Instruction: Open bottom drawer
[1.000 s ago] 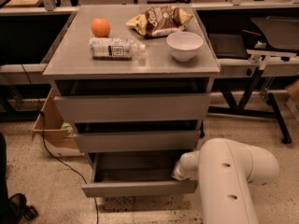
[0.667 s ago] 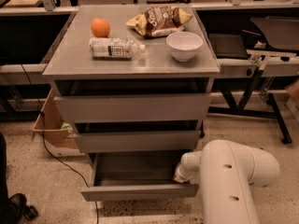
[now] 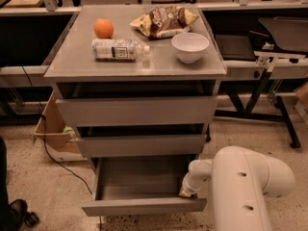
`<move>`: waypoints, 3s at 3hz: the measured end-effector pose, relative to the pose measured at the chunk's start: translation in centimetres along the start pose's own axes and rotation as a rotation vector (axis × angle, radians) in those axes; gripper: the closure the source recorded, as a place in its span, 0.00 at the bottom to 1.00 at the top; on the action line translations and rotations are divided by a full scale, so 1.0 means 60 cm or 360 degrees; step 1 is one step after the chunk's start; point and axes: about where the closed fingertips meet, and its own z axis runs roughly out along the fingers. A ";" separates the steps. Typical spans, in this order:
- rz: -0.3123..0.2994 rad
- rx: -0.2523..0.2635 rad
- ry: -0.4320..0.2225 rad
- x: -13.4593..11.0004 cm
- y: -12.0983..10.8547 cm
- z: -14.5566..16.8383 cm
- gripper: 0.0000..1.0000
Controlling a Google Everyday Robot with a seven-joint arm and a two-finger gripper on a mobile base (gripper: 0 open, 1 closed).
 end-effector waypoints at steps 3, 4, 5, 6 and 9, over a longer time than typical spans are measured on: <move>0.0117 -0.0196 0.0168 0.080 0.076 -0.008 1.00; 0.0117 -0.0197 0.0169 0.079 0.076 -0.008 1.00; 0.0140 -0.0226 0.0172 0.084 0.085 -0.009 1.00; 0.0127 -0.0207 0.0136 0.075 0.079 -0.016 1.00; 0.0086 0.0234 -0.0412 0.003 -0.010 -0.132 1.00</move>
Offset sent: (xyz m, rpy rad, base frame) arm -0.0592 -0.0361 -0.0003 -0.0751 0.1683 -0.0323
